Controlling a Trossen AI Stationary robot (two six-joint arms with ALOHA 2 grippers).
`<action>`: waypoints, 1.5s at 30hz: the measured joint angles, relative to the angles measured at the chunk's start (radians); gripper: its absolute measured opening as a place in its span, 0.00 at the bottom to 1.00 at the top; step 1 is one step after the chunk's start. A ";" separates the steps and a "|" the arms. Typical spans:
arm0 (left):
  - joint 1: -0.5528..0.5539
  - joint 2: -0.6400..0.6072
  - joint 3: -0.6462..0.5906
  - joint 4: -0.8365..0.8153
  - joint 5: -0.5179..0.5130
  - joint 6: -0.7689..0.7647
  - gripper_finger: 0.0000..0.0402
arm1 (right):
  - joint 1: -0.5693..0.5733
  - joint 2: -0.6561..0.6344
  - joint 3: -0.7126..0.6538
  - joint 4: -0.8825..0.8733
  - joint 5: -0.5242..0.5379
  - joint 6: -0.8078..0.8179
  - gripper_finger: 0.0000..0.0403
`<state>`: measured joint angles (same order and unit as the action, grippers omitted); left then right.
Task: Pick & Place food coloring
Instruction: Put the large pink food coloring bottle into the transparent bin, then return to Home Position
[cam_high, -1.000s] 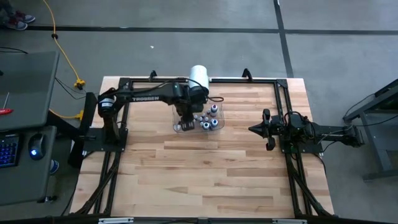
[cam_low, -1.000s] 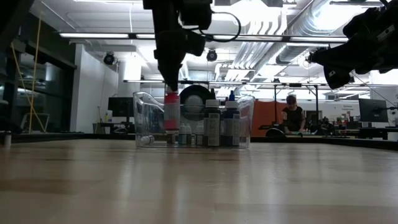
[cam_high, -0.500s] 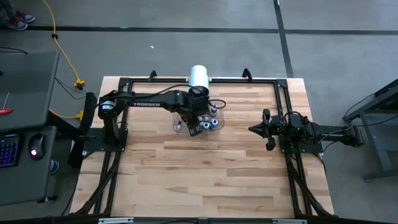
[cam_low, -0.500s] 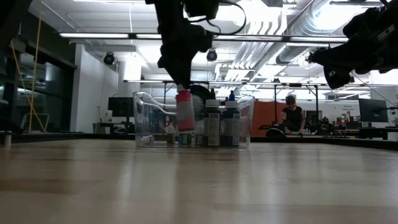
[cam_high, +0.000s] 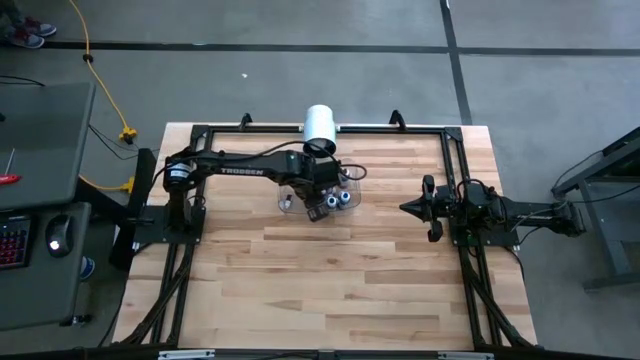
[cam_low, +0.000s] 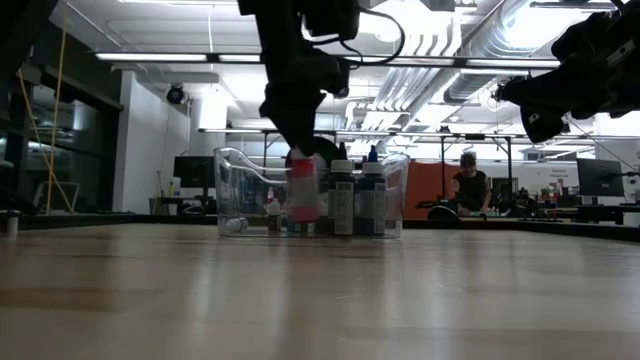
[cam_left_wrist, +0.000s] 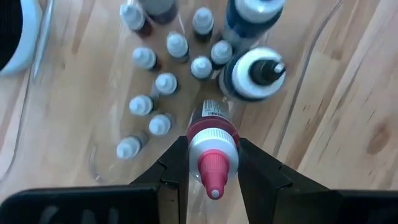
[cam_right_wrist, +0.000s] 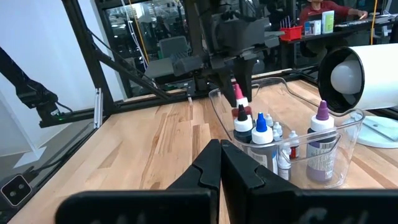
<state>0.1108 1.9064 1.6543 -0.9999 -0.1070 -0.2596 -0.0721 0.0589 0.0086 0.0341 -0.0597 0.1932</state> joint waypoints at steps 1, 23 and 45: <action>0.000 0.000 0.000 0.006 0.004 0.000 0.22 | 0.000 0.000 0.000 0.000 0.000 0.000 0.00; 0.000 0.010 -0.048 0.013 0.021 -0.007 0.48 | 0.000 0.000 0.000 0.000 0.000 0.000 0.00; 0.000 -0.022 0.162 0.004 0.044 0.049 0.59 | 0.000 0.001 0.000 0.000 0.000 0.000 0.00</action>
<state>0.1107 1.8849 1.8158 -0.9956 -0.0631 -0.2105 -0.0719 0.0597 0.0087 0.0341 -0.0594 0.1932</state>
